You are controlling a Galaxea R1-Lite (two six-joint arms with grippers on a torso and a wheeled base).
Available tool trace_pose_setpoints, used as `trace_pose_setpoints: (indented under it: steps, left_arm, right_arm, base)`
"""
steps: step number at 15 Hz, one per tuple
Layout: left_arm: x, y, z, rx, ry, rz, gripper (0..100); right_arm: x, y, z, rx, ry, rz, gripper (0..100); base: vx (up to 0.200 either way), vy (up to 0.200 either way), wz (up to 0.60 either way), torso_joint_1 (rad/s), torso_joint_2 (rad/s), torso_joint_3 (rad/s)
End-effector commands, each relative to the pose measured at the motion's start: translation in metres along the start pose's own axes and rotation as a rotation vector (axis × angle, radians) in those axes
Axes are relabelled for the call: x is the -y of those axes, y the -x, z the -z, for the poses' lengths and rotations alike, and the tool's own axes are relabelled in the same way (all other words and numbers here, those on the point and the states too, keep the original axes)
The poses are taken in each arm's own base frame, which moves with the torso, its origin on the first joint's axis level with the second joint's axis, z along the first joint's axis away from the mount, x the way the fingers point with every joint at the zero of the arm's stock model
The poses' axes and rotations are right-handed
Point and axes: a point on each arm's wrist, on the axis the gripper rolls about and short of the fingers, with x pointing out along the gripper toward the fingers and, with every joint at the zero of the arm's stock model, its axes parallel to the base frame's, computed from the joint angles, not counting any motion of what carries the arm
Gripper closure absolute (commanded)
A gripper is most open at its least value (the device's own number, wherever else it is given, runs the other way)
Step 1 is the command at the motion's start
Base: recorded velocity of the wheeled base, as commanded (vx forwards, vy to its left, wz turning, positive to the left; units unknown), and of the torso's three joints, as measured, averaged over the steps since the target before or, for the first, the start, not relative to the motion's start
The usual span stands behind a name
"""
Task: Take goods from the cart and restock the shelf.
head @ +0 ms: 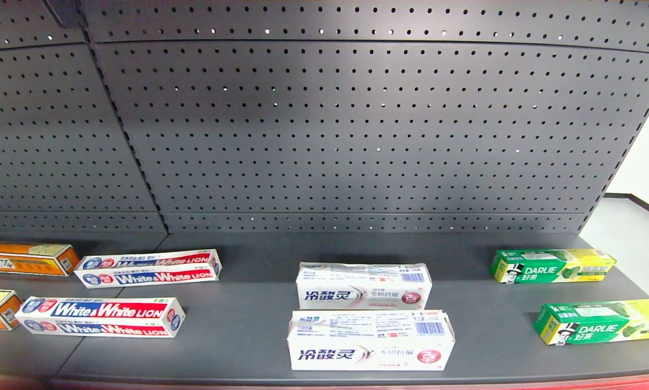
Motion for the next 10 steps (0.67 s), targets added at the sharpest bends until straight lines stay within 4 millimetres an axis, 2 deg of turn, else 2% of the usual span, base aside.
trace_pose_setpoints:
  steps: [1, 10]
  left_arm:
    - [0.0000, 0.0000, 0.0001, 0.000, 0.001, 0.000, 0]
    - [-0.0018, 0.0000, 0.0004, -0.001, 0.011, -0.081, 0]
  right_arm:
    - [0.0000, -0.0001, 0.0000, -0.001, 0.000, 0.001, 0]
    - [0.0000, -0.0001, 0.0000, -0.001, 0.000, -0.001, 0]
  base:
    - [0.000, 0.000, 0.00, 0.000, 0.00, 0.000]
    - [0.000, 0.000, 0.00, 0.000, 0.00, 0.000]
